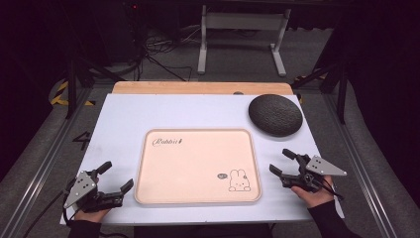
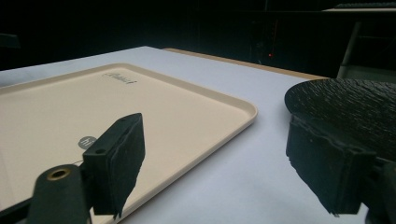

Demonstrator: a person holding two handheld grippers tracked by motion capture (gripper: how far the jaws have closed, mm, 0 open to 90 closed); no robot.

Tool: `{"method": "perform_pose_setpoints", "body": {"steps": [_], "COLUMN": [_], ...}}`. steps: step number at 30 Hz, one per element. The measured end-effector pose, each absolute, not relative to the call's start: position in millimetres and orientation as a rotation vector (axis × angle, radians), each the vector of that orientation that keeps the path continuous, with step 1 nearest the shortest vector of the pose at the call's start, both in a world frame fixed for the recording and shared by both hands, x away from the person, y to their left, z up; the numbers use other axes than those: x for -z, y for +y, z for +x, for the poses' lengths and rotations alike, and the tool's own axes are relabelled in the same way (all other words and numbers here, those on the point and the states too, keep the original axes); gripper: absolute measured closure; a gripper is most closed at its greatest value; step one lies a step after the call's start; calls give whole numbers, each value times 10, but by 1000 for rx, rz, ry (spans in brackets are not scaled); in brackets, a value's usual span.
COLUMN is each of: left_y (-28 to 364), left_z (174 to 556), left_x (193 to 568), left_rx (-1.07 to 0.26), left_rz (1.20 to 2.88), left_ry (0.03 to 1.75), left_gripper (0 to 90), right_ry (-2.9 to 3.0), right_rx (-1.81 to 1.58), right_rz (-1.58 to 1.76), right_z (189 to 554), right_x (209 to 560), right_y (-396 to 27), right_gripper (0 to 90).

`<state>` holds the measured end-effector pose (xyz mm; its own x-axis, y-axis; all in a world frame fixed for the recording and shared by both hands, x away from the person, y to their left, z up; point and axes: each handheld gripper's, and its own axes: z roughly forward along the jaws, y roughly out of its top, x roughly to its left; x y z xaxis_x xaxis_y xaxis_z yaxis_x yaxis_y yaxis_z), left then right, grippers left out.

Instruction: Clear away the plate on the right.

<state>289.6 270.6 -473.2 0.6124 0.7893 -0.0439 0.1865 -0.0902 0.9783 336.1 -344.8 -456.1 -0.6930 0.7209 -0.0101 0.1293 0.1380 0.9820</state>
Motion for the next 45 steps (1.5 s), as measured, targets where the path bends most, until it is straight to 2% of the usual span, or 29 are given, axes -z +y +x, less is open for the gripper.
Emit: {"method": "perform_pose_setpoints", "body": {"steps": [24,27,29,34,45], "left_y": [2711,2711,2711,2709,2695], "left_z": [2888,2887,2888,2891,2893], "left_x": [4732,4732,4732,4729,4728], "left_rx": [-603,-600,-600,-601,-602], "left_rz": [1625,1622,1622,1630,1642], "left_ry": [818,822,823,825,821], "left_gripper": [28,27,27,25,24], "right_ry": [1935,1937,1947,1966,1922], "right_rx": [-1615,-1623,-1631,-1453,-1096], "right_rz": [799,807,798,614,207], "right_z": [3360,3365,3376,3360,3256], "right_x": [4565,4563,4557,4448,4165], "right_y": [-3466,-3471,-3481,-3455,-3295], "right_gripper": [191,224,276,316,346]}}
